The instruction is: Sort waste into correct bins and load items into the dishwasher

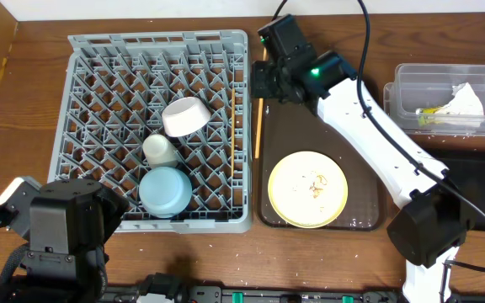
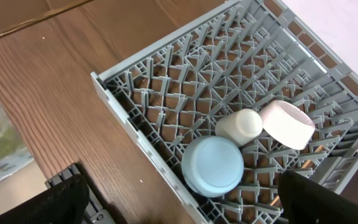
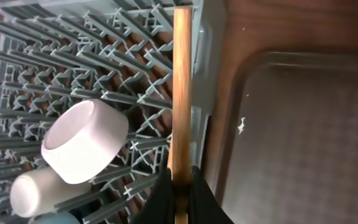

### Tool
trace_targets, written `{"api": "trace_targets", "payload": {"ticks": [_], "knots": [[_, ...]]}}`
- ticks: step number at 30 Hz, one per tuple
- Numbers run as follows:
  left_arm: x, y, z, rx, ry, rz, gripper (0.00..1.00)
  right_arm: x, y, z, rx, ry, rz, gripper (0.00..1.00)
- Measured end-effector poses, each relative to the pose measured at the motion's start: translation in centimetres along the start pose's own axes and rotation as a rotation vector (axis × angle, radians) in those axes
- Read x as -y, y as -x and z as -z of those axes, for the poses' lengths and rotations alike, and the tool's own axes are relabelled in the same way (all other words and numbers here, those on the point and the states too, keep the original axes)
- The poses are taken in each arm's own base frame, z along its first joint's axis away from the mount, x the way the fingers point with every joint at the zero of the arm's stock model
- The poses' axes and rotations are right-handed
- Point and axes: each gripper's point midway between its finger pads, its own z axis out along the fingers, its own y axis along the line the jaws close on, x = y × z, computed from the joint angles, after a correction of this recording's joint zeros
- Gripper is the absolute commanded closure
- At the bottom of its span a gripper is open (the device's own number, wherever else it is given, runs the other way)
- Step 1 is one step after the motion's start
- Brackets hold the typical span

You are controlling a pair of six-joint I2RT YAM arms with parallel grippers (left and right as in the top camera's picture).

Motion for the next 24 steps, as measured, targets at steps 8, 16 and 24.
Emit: {"api": "trace_targets", "payload": {"ticks": [8,16,24], "knots": [[0.0,0.0,0.0,0.000,0.000,0.000,0.02,-1.4,-0.5,-0.2,-0.017,0.050,0.043,0.99],[0.0,0.0,0.0,0.000,0.000,0.000,0.02,-2.5,-1.1,-0.7,-0.049,0.113,0.044,0.99],[0.0,0.0,0.0,0.000,0.000,0.000,0.02,-3.9,-4.7,-4.2,-0.142,0.120,0.072,0.99]]}}
